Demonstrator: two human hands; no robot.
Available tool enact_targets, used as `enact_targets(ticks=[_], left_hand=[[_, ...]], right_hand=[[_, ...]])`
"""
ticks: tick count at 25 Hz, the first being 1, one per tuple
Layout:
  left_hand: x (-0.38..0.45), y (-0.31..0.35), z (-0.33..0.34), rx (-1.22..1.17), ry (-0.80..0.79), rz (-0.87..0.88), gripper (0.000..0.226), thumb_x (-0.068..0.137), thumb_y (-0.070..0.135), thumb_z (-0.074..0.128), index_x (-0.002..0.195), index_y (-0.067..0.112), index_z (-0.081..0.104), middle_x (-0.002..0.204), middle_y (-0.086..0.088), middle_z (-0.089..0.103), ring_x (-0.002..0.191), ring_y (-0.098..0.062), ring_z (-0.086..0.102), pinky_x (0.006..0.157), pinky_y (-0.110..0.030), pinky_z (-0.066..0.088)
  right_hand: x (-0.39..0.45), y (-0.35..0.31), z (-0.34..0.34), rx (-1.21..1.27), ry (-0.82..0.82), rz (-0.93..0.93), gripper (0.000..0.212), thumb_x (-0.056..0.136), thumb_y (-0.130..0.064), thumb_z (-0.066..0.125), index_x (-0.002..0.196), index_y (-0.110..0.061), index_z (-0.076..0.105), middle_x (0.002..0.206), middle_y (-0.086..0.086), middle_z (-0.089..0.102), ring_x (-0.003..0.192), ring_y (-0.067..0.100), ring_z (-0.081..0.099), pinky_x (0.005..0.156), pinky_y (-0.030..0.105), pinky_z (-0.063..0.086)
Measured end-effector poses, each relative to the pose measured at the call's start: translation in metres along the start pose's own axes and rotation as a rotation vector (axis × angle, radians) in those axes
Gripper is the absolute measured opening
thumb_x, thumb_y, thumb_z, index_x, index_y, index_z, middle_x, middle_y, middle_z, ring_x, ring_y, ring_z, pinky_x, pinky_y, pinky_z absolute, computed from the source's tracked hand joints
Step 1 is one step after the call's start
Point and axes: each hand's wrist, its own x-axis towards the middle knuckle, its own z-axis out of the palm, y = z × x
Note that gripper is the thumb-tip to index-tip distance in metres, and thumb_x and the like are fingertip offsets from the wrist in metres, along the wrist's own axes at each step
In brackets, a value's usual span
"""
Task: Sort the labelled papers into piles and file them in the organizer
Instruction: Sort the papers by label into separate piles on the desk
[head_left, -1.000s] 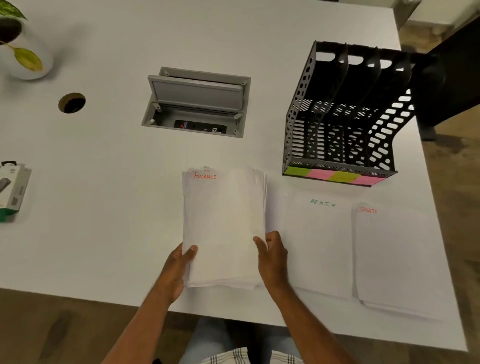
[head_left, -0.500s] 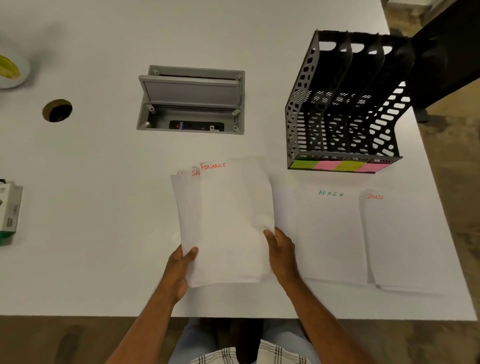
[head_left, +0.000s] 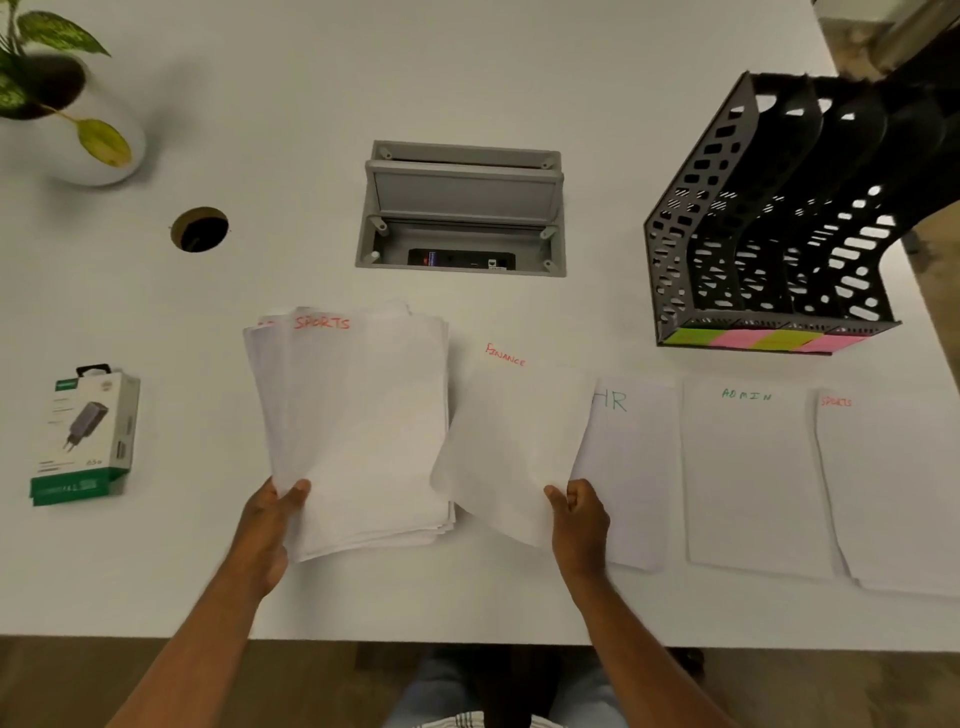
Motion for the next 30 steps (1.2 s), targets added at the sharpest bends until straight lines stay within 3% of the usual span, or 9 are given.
enact_targets(ticks=[7,17,20,22,26,30], left_hand=[[0.014,0.011,-0.012,-0.044,-0.001,0.041,0.026,0.097,0.021,0.062,0.122,0.026,0.064,0.115,0.008,0.071,0.107,-0.017,0.065,0.091,-0.035,0.047],[0.02,0.019,0.023,0.002,-0.18,0.031,0.025,0.097,0.016,0.06,0.12,0.024,0.067,0.119,-0.002,0.074,0.11,-0.024,0.067,0.095,-0.04,0.049],[0.015,0.003,0.041,0.004,-0.198,-0.003,0.027,0.097,0.011,0.059,0.122,0.02,0.066,0.119,-0.008,0.072,0.109,-0.029,0.066,0.099,-0.043,0.048],[0.011,-0.007,0.051,0.006,-0.201,-0.027,0.029,0.097,0.01,0.059,0.124,0.017,0.065,0.119,-0.01,0.072,0.11,-0.032,0.066,0.1,-0.044,0.048],[0.005,-0.017,0.059,0.005,-0.212,-0.054,0.029,0.096,0.013,0.062,0.124,0.019,0.066,0.113,-0.007,0.076,0.105,-0.029,0.069,0.093,-0.044,0.053],[0.005,-0.019,0.062,0.007,-0.239,-0.061,0.029,0.095,0.016,0.063,0.124,0.023,0.065,0.114,-0.004,0.076,0.107,-0.028,0.07,0.086,-0.041,0.056]], right_hand=[[-0.008,0.001,0.015,-0.117,-0.022,-0.062,0.04,0.097,-0.019,0.062,0.066,-0.022,0.036,0.058,-0.009,0.035,0.052,0.006,0.029,0.048,0.014,0.033],[-0.002,-0.008,0.026,-0.243,-0.008,-0.058,0.031,0.094,-0.026,0.067,0.075,-0.015,0.044,0.064,-0.008,0.045,0.055,0.008,0.043,0.054,0.02,0.038],[-0.001,-0.007,0.031,-0.39,-0.012,-0.116,0.027,0.089,-0.034,0.071,0.089,-0.013,0.055,0.078,0.0,0.058,0.072,0.02,0.06,0.062,0.025,0.044],[0.003,-0.005,0.031,-0.505,0.0,-0.151,0.042,0.082,-0.042,0.077,0.102,-0.009,0.06,0.09,0.005,0.067,0.084,0.024,0.066,0.071,0.031,0.051],[0.008,-0.005,0.032,-0.646,0.04,-0.208,0.073,0.067,-0.053,0.083,0.122,-0.012,0.058,0.108,0.004,0.068,0.098,0.027,0.065,0.079,0.039,0.05],[0.011,-0.017,0.028,-0.541,0.016,-0.193,0.071,0.076,-0.047,0.079,0.131,-0.012,0.053,0.12,0.006,0.061,0.107,0.027,0.061,0.084,0.042,0.053]])
